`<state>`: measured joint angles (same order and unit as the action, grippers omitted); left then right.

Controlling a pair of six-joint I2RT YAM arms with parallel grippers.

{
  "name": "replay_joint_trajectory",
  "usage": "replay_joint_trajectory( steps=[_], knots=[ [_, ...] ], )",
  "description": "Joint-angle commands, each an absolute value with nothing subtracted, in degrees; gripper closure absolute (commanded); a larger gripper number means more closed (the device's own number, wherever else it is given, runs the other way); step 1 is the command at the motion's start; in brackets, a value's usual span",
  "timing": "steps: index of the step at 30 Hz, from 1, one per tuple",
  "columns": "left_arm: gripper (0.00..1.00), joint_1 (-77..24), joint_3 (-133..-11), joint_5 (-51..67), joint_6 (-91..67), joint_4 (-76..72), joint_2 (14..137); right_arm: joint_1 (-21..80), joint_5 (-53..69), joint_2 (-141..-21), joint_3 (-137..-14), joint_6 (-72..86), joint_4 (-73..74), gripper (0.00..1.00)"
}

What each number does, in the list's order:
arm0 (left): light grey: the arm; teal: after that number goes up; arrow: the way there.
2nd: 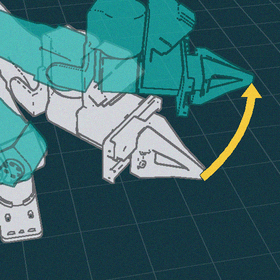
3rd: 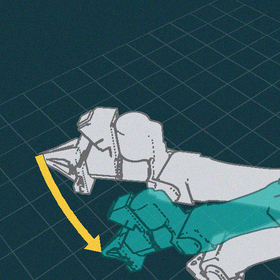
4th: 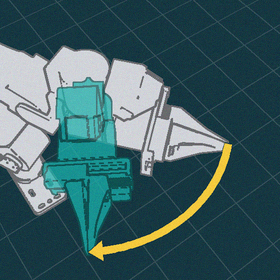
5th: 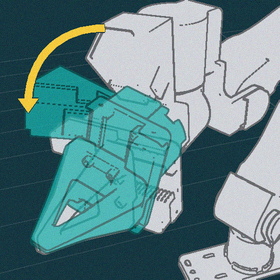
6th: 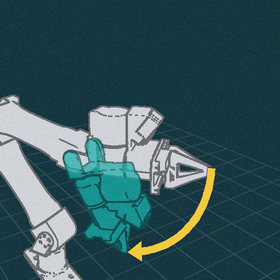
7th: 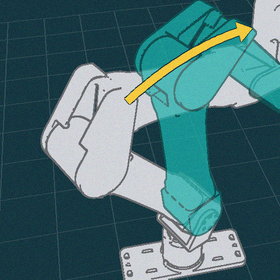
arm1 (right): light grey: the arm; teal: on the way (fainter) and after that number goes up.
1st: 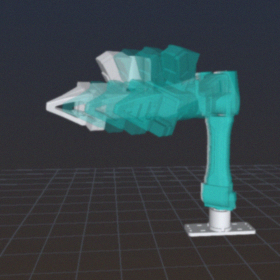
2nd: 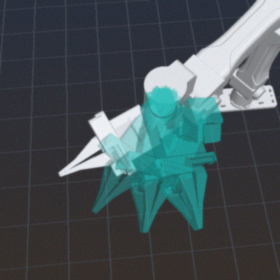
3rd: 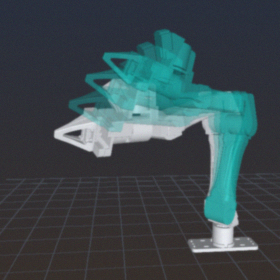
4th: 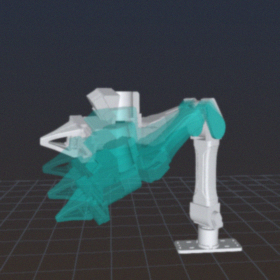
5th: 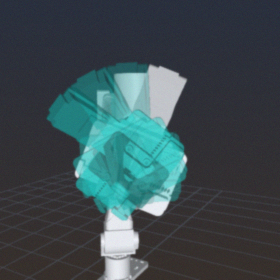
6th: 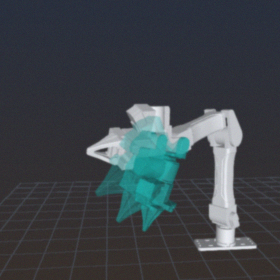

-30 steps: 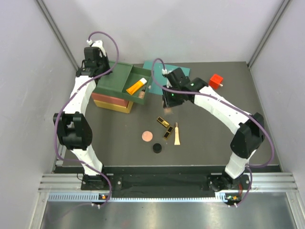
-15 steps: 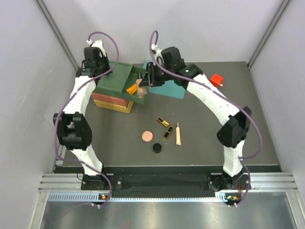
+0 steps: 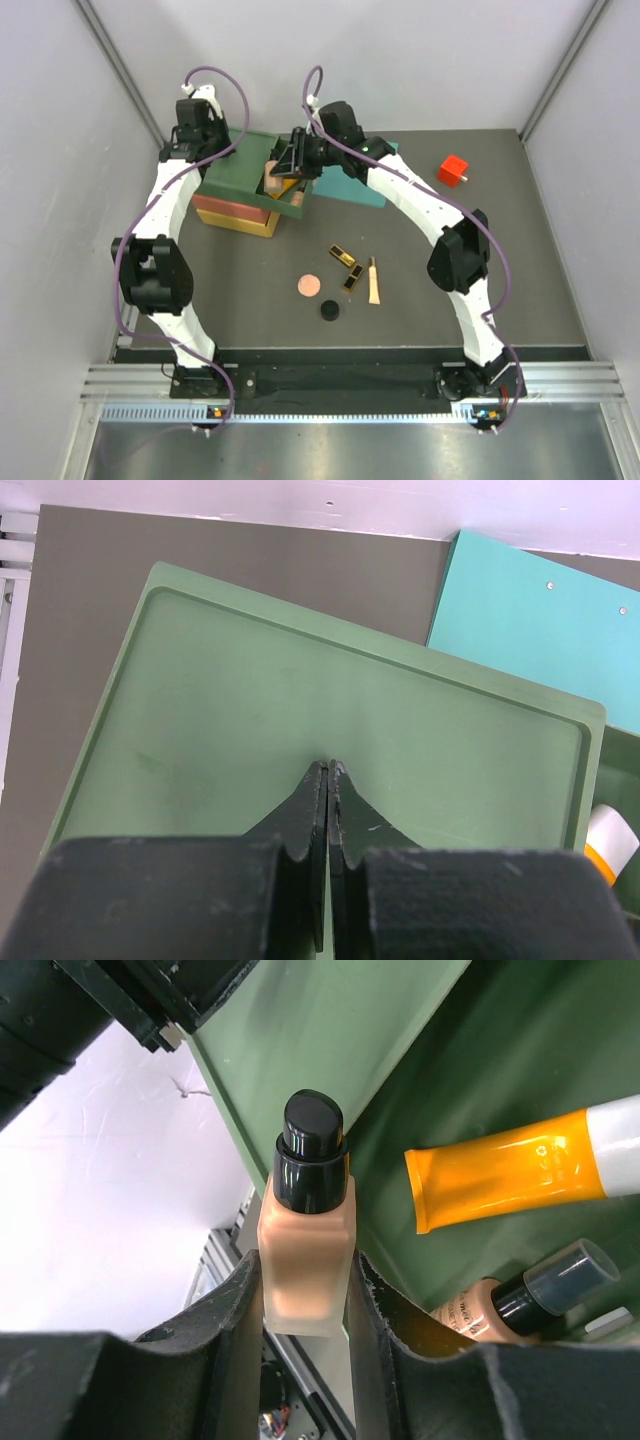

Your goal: Organize the makeup

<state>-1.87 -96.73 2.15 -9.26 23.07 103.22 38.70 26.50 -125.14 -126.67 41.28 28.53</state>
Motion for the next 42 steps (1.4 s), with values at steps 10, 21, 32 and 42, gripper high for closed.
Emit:
replay_joint_trajectory(
  steps=[10, 21, 32, 42],
  knots=[
    [1.00, -1.85, -92.90, 3.25, -8.61, 39.90, 108.28, 37.53, 23.56, -121.91, -130.25, 41.22, 25.22, 0.35],
    [1.00, -1.85, -93.16, 2.99, -8.53, 40.08, 108.37, 35.60, 15.74, -111.73, -127.10, 30.16, 32.86, 0.27],
    [1.00, -1.85, -93.25, 2.99, -8.44, 40.25, 108.90, 35.16, 3.69, -95.37, -94.51, 18.37, 44.38, 0.25],
    [1.00, -1.85, -91.85, 3.52, -8.44, 39.99, 109.07, 35.16, 0.97, -92.72, -74.63, 18.19, 43.50, 0.24]
  ],
)
